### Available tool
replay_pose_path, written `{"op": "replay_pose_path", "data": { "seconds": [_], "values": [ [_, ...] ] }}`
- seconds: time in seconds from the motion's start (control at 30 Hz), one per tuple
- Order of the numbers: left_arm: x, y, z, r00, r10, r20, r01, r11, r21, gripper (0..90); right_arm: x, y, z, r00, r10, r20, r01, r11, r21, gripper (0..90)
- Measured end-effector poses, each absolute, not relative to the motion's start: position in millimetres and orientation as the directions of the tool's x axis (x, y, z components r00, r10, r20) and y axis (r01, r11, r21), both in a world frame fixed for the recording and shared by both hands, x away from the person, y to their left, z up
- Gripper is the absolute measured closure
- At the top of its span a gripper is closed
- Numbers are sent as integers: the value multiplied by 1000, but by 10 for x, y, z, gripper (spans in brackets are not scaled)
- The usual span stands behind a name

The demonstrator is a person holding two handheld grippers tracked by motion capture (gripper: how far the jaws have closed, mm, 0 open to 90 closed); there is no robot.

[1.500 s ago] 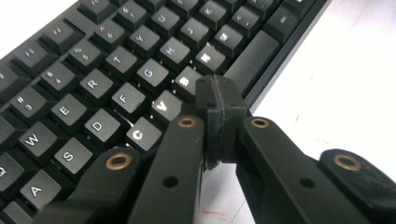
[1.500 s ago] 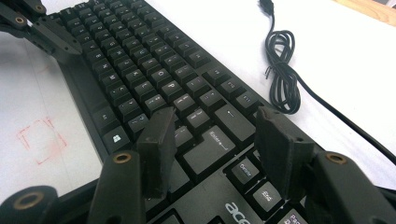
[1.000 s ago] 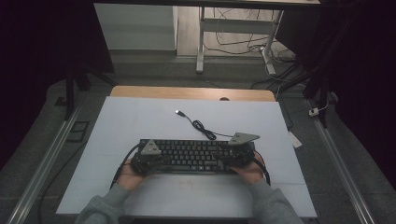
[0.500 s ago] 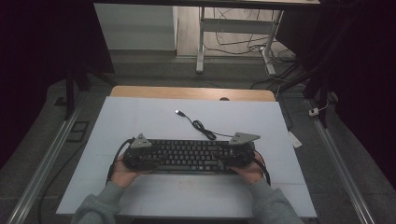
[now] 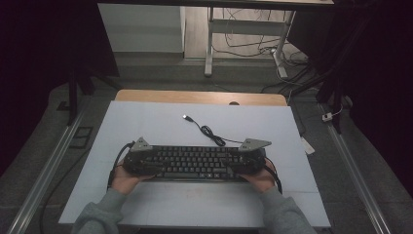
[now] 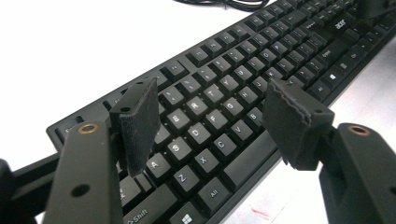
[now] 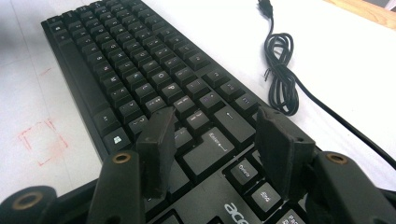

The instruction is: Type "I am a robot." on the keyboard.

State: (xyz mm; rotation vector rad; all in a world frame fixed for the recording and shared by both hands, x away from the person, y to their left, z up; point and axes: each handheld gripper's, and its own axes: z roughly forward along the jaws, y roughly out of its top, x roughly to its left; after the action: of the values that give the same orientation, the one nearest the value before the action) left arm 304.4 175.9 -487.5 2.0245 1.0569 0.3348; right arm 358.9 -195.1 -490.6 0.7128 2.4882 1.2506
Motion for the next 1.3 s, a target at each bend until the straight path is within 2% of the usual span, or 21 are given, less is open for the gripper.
{"op": "replay_pose_path", "data": {
  "seconds": [0.57,0.7,1.13,1.3],
  "values": [
    [3119,1866,-4964,564,819,-109,598,-313,738,383,3592,-1945,-4915,-844,537,-14,312,511,801,483],
    [3134,1897,-4999,568,816,-108,605,-325,727,457,3591,-1947,-4914,-843,538,-14,312,510,801,483],
    [3145,1883,-5089,613,787,-66,606,-415,679,847,3598,-1948,-4923,-842,540,-15,316,515,796,482],
    [3160,1875,-5133,613,789,-48,613,-436,659,887,3599,-1948,-4925,-842,540,-15,317,516,796,482]
  ]
}}
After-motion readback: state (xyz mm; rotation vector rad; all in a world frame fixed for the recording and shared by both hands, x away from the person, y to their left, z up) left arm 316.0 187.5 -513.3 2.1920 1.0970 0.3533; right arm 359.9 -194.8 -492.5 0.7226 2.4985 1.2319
